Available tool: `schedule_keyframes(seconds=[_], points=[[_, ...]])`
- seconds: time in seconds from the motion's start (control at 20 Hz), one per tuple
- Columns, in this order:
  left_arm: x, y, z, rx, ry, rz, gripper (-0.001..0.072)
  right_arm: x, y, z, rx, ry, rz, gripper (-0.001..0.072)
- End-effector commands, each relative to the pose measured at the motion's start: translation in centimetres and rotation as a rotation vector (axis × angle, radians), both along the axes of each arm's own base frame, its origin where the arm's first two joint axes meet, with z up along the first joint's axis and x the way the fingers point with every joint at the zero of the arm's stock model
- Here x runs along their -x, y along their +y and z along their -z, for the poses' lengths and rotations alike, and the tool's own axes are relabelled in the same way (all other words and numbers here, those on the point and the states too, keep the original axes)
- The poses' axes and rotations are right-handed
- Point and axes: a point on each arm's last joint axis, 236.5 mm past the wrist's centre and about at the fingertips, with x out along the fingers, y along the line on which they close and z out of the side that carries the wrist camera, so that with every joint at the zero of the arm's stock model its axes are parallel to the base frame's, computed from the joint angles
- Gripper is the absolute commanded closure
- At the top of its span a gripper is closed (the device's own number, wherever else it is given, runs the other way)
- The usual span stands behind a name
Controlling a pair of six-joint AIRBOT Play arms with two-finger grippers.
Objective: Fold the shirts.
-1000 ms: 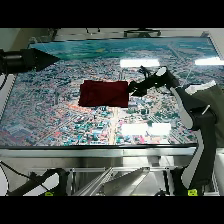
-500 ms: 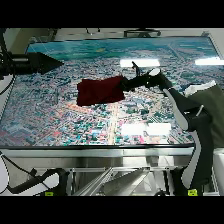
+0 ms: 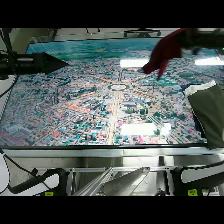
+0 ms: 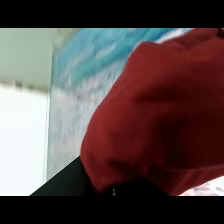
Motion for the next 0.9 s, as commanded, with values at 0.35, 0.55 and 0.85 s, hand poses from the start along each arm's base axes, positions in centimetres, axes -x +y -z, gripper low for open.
schedule_keyframes(seconds=[0.35, 0.55, 0.85], points=[[1.7, -3.4, 0.2, -0.005, 0.004, 0.096, 0.0687, 30.0, -26.0, 9.0, 0.467, 0.916, 0.742, 0.0694], [2.2, -4.2, 0.2, -0.005, 0.005, 0.119, 0.0687, 32.2, -25.4, 17.9, 0.393, 0.991, 0.790, 0.0691], [2.1, -4.2, 0.2, -0.005, 0.004, 0.118, 0.0687, 34.0, -23.2, 24.7, 0.342, 1.126, 0.711, 0.0492]])
